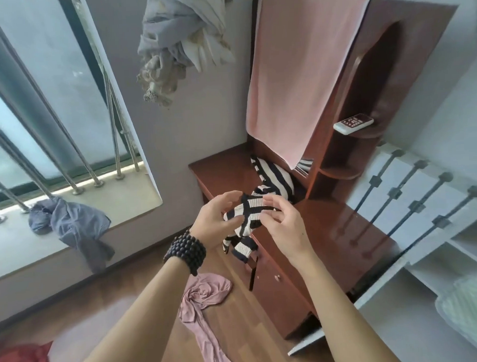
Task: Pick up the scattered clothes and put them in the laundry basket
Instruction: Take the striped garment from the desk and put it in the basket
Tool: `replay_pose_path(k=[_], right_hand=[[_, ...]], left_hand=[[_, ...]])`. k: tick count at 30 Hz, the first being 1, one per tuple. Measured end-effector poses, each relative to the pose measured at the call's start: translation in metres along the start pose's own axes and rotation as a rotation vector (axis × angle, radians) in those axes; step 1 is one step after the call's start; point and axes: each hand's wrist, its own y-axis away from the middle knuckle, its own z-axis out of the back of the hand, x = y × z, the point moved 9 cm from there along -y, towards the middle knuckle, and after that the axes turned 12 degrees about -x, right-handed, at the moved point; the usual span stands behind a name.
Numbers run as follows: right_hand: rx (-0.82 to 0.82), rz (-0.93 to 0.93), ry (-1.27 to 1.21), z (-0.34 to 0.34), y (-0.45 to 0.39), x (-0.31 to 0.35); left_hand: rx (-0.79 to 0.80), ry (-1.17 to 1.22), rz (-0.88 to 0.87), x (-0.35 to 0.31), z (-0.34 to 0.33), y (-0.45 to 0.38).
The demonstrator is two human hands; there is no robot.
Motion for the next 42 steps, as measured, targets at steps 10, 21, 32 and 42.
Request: replay_pose_path(k=[10, 21, 32, 42], right_hand=[[-0.157, -0.092, 0.126, -0.027, -0.084, -0.030], [-0.010, -0.200, 0.446, -0.044, -0.233, -0.150], [0.314, -0.300, 0.940, -0.078, -0.366, -0.334], [0.281, -0.246, 1.010, -0.079, -0.371, -0.377]], left_hand=[[0.251, 0.012, -0.037, 0.054, -0.043, -0.120], [0.441, -0.134, 0.114, 0.162, -0.163, -0.231], [0.604, -0.443, 0.209, 0.282, -0.327, -0.282], [0.610, -0.646, 0.399, 0.338, -0.347, -0.266]])
